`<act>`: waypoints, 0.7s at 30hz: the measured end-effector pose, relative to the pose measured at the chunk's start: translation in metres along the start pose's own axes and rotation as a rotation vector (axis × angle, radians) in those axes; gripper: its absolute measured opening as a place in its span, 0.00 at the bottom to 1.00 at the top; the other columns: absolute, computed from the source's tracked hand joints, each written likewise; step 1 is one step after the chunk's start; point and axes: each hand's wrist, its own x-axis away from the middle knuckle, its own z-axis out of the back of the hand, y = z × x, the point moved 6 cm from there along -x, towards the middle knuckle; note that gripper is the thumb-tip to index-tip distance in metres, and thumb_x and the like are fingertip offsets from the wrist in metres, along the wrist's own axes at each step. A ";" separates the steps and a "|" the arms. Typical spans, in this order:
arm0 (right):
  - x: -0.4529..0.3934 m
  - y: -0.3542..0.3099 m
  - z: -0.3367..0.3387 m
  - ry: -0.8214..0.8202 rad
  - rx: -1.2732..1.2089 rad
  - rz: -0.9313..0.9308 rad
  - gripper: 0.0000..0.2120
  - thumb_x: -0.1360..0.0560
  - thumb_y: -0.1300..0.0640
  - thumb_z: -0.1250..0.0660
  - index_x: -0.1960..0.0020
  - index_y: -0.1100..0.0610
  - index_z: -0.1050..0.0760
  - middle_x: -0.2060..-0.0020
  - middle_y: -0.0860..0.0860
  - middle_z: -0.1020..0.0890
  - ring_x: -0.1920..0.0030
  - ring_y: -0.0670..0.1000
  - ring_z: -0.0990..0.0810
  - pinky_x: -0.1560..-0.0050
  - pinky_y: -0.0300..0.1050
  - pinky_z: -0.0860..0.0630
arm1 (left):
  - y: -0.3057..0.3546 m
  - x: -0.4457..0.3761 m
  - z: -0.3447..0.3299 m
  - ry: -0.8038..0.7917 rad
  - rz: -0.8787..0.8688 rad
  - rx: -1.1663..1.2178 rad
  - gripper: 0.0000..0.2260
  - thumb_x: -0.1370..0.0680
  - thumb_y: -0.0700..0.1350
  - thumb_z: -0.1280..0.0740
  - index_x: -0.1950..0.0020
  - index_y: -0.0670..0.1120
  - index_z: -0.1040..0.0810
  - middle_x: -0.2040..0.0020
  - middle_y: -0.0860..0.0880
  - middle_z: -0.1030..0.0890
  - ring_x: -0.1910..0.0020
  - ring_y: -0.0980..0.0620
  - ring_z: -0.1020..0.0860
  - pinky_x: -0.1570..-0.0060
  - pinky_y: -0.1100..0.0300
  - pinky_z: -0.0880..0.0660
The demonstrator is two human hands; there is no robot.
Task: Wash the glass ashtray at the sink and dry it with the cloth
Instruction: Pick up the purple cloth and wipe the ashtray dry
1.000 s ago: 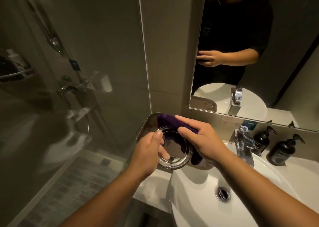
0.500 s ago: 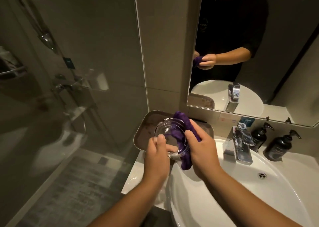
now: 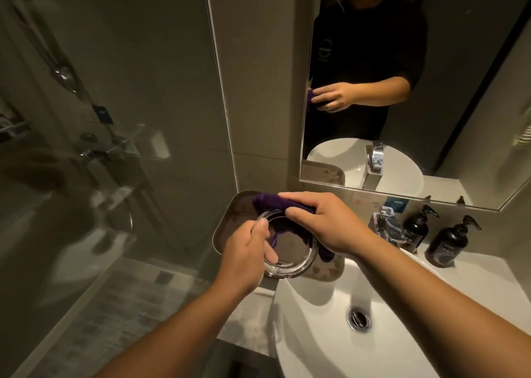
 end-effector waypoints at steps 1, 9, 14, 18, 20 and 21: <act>0.003 0.004 -0.002 0.041 -0.038 -0.020 0.15 0.23 0.54 0.33 0.38 0.41 0.21 0.46 0.39 0.16 0.45 0.39 0.20 0.39 0.46 0.24 | -0.004 0.002 -0.001 0.016 0.019 0.008 0.17 0.18 0.54 0.47 0.59 0.49 0.26 0.71 0.49 0.18 0.71 0.60 0.24 0.64 0.61 0.32; 0.048 0.033 -0.055 0.601 -0.552 -0.220 0.17 0.21 0.54 0.38 0.35 0.38 0.25 0.41 0.42 0.18 0.39 0.45 0.21 0.37 0.53 0.25 | -0.025 0.013 -0.017 0.352 0.237 0.269 0.16 0.19 0.58 0.49 0.55 0.52 0.27 0.70 0.51 0.18 0.68 0.58 0.20 0.61 0.56 0.28; 0.045 0.044 -0.046 0.511 -0.512 -0.193 0.18 0.22 0.56 0.37 0.39 0.34 0.23 0.47 0.39 0.16 0.45 0.43 0.18 0.42 0.49 0.21 | -0.035 0.024 -0.030 0.241 0.282 0.318 0.17 0.19 0.59 0.50 0.51 0.51 0.27 0.66 0.51 0.16 0.71 0.59 0.21 0.65 0.60 0.29; 0.035 0.043 -0.017 0.361 -0.429 -0.111 0.21 0.22 0.61 0.36 0.44 0.34 0.20 0.51 0.41 0.14 0.51 0.43 0.16 0.47 0.43 0.20 | -0.027 0.011 -0.028 -0.098 0.230 0.338 0.17 0.21 0.60 0.46 0.49 0.48 0.26 0.64 0.49 0.15 0.75 0.57 0.26 0.72 0.63 0.29; 0.027 0.038 0.000 0.228 -0.321 -0.090 0.19 0.22 0.61 0.34 0.41 0.39 0.20 0.50 0.45 0.14 0.50 0.46 0.16 0.44 0.49 0.21 | -0.016 0.001 -0.021 -0.230 0.177 0.281 0.18 0.22 0.59 0.45 0.49 0.47 0.26 0.63 0.47 0.15 0.75 0.55 0.27 0.73 0.63 0.30; 0.023 0.033 0.006 0.150 -0.253 -0.075 0.17 0.22 0.61 0.34 0.40 0.41 0.20 0.49 0.44 0.14 0.48 0.45 0.17 0.42 0.49 0.22 | -0.010 -0.004 -0.018 -0.275 0.147 0.227 0.18 0.22 0.59 0.46 0.49 0.47 0.26 0.64 0.47 0.15 0.74 0.55 0.27 0.73 0.62 0.30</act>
